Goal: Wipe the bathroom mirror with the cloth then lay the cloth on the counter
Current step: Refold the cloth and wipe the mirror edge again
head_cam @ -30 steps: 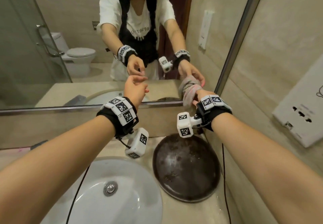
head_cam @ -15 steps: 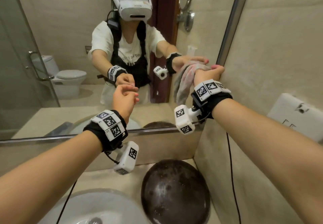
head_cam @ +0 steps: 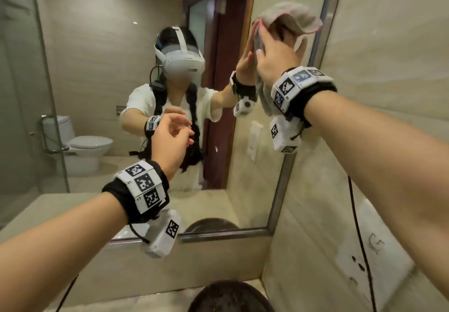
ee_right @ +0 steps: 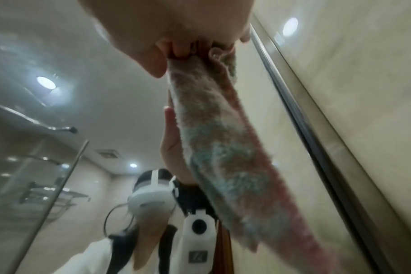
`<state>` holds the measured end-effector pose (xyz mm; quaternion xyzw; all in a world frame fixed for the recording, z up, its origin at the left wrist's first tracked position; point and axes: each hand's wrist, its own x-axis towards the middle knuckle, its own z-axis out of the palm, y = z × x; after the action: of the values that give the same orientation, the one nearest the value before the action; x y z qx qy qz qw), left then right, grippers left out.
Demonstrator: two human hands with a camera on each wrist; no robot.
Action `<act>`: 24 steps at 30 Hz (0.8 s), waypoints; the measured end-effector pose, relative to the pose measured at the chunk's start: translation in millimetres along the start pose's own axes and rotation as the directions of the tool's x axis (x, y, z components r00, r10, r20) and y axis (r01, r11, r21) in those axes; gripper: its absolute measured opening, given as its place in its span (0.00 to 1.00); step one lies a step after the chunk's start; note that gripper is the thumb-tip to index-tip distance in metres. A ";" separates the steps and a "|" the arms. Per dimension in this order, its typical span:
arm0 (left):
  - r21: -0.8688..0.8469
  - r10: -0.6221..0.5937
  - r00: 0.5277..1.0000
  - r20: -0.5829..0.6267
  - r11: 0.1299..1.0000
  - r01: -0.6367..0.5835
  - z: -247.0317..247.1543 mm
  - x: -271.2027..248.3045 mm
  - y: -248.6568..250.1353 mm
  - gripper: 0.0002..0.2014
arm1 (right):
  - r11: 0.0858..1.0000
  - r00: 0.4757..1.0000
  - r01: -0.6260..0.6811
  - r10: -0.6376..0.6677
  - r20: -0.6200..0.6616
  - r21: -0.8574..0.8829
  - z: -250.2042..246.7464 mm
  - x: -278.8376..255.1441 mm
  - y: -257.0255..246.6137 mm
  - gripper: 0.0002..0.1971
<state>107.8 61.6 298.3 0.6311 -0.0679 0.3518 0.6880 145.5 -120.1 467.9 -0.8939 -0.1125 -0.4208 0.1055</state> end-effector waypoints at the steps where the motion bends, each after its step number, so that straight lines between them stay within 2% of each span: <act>1: 0.004 0.030 1.000 0.008 1.000 -0.030 0.4 4.5 5.4 0.09 | 0.999 1.000 0.010 -0.011 0.024 0.047 -5.8 12.5 -3.4 0.30; 3: -0.003 0.077 0.997 0.018 0.997 -0.077 0.4 13.1 15.3 0.08 | 0.991 1.000 0.013 -0.015 0.018 0.133 -15.2 32.5 -10.9 0.31; 6: -0.027 0.115 0.993 0.016 0.993 -0.114 -0.1 19.7 26.5 0.11 | 0.988 1.000 0.013 -0.014 0.010 0.155 -18.0 47.7 -17.2 0.34; 8: -0.028 0.119 0.993 0.010 0.993 -0.119 -1.2 18.7 28.5 0.11 | 0.986 0.999 0.003 -0.008 0.034 0.165 -11.4 44.4 -17.6 0.35; 10: -0.018 0.106 0.994 0.007 0.994 -0.106 -4.3 16.3 25.2 0.08 | 0.987 1.000 -0.011 0.013 -0.009 0.162 0.3 35.3 -17.4 0.34; 11: -0.004 0.096 0.995 0.010 0.995 -0.096 -6.2 14.2 23.1 0.08 | 0.987 0.998 -0.036 0.045 -0.054 0.154 6.7 28.8 -17.1 0.32; 13: 0.024 0.081 0.997 0.018 0.996 -0.081 -10.2 10.7 19.6 0.08 | 0.973 0.972 -0.184 0.201 -0.121 0.139 21.2 15.0 -16.1 0.29; 15: 0.036 0.074 0.997 0.017 0.997 -0.074 -13.6 8.3 21.4 0.08 | 0.906 0.905 -0.393 0.412 -0.109 0.157 28.2 3.0 -13.7 0.26; 17: 0.035 0.078 0.997 0.008 0.996 -0.078 -16.0 6.0 26.3 0.09 | 0.860 0.864 -0.468 0.494 -0.101 0.203 25.3 -1.7 -6.6 0.20; 19: 0.037 0.086 0.996 -0.001 0.996 -0.086 -18.3 3.8 30.8 0.09 | 0.897 0.906 -0.374 0.407 -0.112 0.234 17.1 -0.5 0.0 0.14; 21: 0.040 0.090 0.996 -0.004 0.995 -0.090 -20.7 0.7 34.7 0.10 | 0.964 0.966 -0.168 0.202 -0.160 0.207 8.6 -0.1 0.0 0.12; 23: 0.040 0.089 0.996 -0.002 0.995 -0.089 -24.0 -1.9 38.2 0.12 | 0.997 0.974 0.008 0.010 -0.226 0.082 0.6 1.3 -2.2 0.13; 24: 0.041 0.091 0.996 0.000 0.995 -0.091 -25.7 -3.0 40.5 0.13 | 0.997 0.966 0.059 -0.045 -0.254 0.048 -2.9 4.6 -2.1 0.13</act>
<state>73.5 82.1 325.0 0.6411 -0.0885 0.3847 0.6581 145.6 -118.4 473.5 -0.8266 -0.1332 -0.5304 0.1326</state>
